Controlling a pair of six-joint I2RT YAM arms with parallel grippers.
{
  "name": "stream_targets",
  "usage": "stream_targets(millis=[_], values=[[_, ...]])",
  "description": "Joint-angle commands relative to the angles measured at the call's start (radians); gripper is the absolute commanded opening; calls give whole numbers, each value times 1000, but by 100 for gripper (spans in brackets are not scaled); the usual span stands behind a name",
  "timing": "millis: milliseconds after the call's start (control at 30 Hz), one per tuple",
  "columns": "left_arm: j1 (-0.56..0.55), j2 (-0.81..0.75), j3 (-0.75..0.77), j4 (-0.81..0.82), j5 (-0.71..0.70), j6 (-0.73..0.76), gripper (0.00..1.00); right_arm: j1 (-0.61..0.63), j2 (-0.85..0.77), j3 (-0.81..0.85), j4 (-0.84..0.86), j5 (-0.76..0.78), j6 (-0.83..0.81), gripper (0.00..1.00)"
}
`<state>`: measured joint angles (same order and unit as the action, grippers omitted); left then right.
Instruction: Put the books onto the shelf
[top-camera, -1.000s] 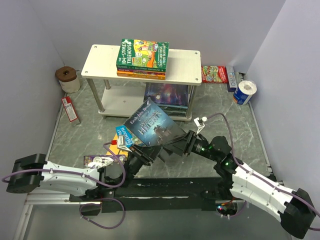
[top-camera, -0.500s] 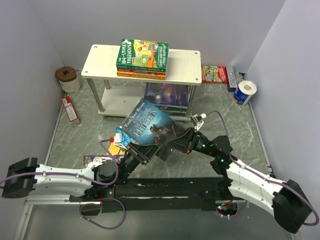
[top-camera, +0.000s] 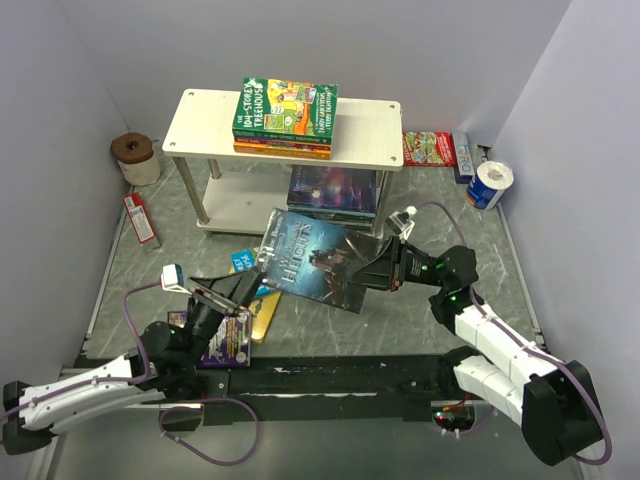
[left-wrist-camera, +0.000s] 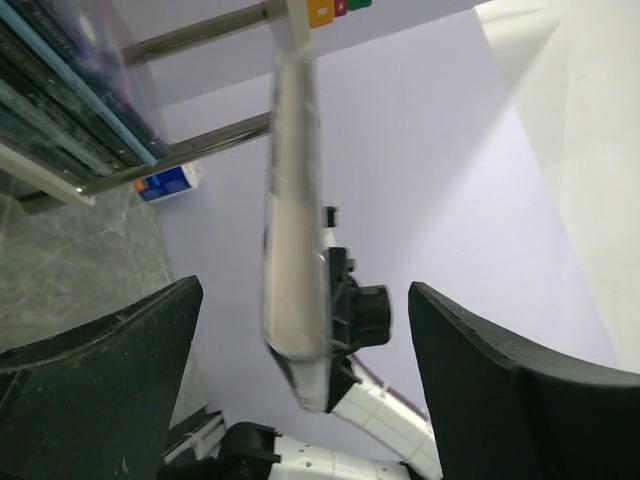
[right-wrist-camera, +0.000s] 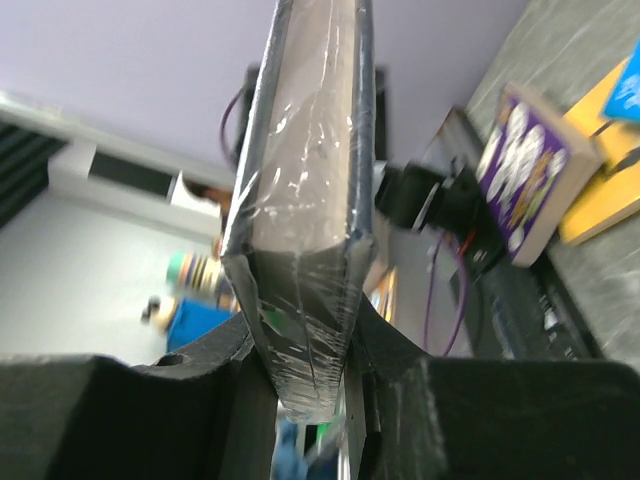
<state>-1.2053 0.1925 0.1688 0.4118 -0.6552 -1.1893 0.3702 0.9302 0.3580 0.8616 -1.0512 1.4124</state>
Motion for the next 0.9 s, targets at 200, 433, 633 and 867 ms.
stream_targets(millis=[200,433,633,867], values=[[64,56,64,-64,160,63,69,-14,-88,176,-171,-173,-116,0],[84,56,49,-11,235,75,45,-33,-97,170,-228,-204,-139,0],[95,87,77,2,345,118,24,-77,-90,203,-309,-236,-190,0],[115,194,103,47,414,119,1,-79,-34,233,-309,-231,-187,0]])
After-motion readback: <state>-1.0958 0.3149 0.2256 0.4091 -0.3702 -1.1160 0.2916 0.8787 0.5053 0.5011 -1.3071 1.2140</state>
